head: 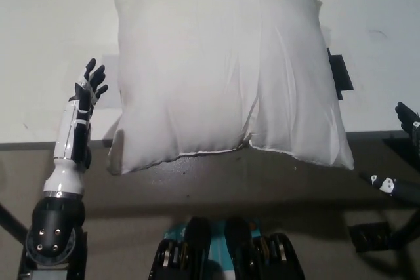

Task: The robot uses both hands to lift the pillow and then drops it on the table

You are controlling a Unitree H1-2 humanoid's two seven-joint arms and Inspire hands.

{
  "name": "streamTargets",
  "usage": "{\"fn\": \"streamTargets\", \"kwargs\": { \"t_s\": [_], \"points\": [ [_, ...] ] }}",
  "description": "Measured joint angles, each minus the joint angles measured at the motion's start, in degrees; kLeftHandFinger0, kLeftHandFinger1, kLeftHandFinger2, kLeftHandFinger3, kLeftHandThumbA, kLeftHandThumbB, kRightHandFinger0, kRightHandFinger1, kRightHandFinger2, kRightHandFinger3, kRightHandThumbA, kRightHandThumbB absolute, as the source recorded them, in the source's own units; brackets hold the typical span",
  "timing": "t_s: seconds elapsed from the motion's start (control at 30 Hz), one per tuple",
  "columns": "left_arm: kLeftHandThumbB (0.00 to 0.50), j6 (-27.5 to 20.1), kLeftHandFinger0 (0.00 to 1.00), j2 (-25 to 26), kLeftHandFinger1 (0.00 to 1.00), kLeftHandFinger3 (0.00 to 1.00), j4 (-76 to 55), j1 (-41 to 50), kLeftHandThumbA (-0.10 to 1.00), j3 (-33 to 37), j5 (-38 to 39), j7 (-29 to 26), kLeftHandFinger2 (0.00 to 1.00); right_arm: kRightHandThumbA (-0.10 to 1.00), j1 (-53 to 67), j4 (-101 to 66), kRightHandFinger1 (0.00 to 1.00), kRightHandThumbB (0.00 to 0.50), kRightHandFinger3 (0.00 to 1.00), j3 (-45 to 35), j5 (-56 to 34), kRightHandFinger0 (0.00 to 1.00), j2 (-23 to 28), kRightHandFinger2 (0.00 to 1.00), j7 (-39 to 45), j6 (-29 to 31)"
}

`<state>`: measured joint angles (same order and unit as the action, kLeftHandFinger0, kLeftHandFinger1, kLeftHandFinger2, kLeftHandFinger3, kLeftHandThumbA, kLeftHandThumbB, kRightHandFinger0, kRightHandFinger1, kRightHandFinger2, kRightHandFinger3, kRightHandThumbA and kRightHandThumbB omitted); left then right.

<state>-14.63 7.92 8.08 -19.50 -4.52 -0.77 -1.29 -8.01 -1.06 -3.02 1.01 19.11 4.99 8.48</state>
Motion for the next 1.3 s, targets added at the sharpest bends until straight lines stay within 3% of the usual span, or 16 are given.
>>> {"fn": "streamTargets", "kwargs": {
  "t_s": [0.03, 0.13, 0.17, 0.2, 0.3, 0.33, 0.4, 0.47, 0.63, 0.8, 1.0, 1.07, 1.17, 1.3],
  "points": [
    [0.237, 0.00, 1.00, 0.00, 1.00, 1.00, -0.43, 0.09, 1.00, -0.04, -0.08, -0.02, 1.00, 1.00, 0.00, -0.58, 1.00, 0.256, 1.00, -0.13, -0.13, 1.00, 0.00, 1.00, 0.07, 0.00],
    [0.276, 0.02, 1.00, 0.04, 1.00, 1.00, -2.07, 0.06, 1.00, -0.87, -0.35, -0.12, 1.00, 1.00, -0.54, -2.81, 1.00, 0.306, 1.00, -0.85, -0.67, 1.00, 0.12, 1.00, 0.22, -0.07],
    [0.275, 0.02, 1.00, 0.17, 1.00, 1.00, -2.16, -0.21, 1.00, -1.49, -0.50, -0.25, 1.00, 1.00, -1.26, -3.47, 1.00, 0.303, 1.00, -1.16, -0.77, 1.00, 0.28, 1.00, 0.26, -0.19],
    [0.270, 0.02, 1.00, 0.40, 1.00, 1.00, -2.09, -0.66, 1.00, -2.03, -0.69, -0.49, 1.00, 1.00, -2.30, -4.22, 1.00, 0.341, 1.00, -1.57, -0.82, 1.00, 0.53, 1.00, 0.27, -0.51],
    [0.245, -0.04, 1.00, 1.20, 1.00, 1.00, -1.83, -2.71, 1.00, -3.34, -1.02, -1.18, 1.00, 1.00, -6.55, -6.25, 1.00, 0.370, 1.00, -3.22, -0.96, 1.00, 1.39, 1.00, 0.24, -2.11],
    [0.274, -0.17, 1.00, 1.40, 1.00, 1.00, -1.75, -4.03, 1.00, -4.15, -0.95, -1.34, 1.00, 1.00, -8.72, -6.89, 1.00, 0.431, 1.00, -3.87, -1.01, 1.00, 1.89, 1.00, 0.25, -3.13],
    [0.302, -0.30, 1.00, 1.64, 1.00, 1.00, -1.54, -6.03, 1.00, -5.13, -0.91, -1.64, 1.00, 1.00, -12.35, -6.89, 1.00, 0.436, 1.00, -4.56, -1.09, 1.00, 2.66, 1.00, 0.26, -4.89],
    [0.291, -0.32, 1.00, 1.89, 1.00, 1.00, -1.49, -8.15, 1.00, -5.64, -0.91, -2.00, 1.00, 1.00, -16.25, -6.62, 1.00, 0.435, 1.00, -5.04, -1.06, 1.00, 3.45, 1.00, 0.26, -6.43],
    [0.284, 0.25, 1.00, 2.00, 1.00, 1.00, -1.43, -12.13, 1.00, -6.30, -1.00, -2.43, 1.00, 1.00, -24.23, -3.15, 1.00, 0.499, 1.00, -5.11, -0.89, 1.00, 5.02, 1.00, 0.37, -9.56],
    [0.313, 0.96, 1.00, 1.99, 1.00, 1.00, 1.05, -15.21, 1.00, -6.13, -1.17, -2.70, 1.00, 1.00, -31.50, 2.01, 1.00, 0.500, 1.00, -4.76, -0.59, 1.00, 5.62, 1.00, 0.50, -12.51],
    [0.236, 0.74, 1.00, 1.75, 1.00, 1.00, 7.92, -18.48, 1.00, -6.55, -0.97, -3.76, 1.00, 1.00, -37.18, 9.53, 1.00, 0.500, 1.00, -4.44, -0.83, 1.00, 4.96, 1.00, 0.55, -14.48],
    [0.235, 0.49, 1.00, 1.34, 1.00, 1.00, 10.33, -19.69, 1.00, -6.86, -0.95, -4.37, 1.00, 1.00, -38.54, 13.09, 1.00, 0.500, 1.00, -4.44, -0.93, 1.00, 4.09, 1.00, 0.52, -15.08],
    [0.236, -0.08, 1.00, 0.63, 1.00, 1.00, 14.60, -21.01, 1.00, -6.94, -1.01, -5.41, 1.00, 1.00, -39.06, 16.39, 1.00, 0.500, 1.00, -4.65, -1.14, 1.00, 1.48, 1.00, 0.39, -16.76],
    [0.183, -1.37, 1.00, -0.20, 1.00, 1.00, 20.16, -21.12, 1.00, -6.79, -1.36, -6.70, 1.00, 1.00, -38.95, 19.54, 1.00, 0.483, 1.00, -7.19, -3.72, 1.00, -2.80, 1.00, 0.28, -19.58]
  ]
}}
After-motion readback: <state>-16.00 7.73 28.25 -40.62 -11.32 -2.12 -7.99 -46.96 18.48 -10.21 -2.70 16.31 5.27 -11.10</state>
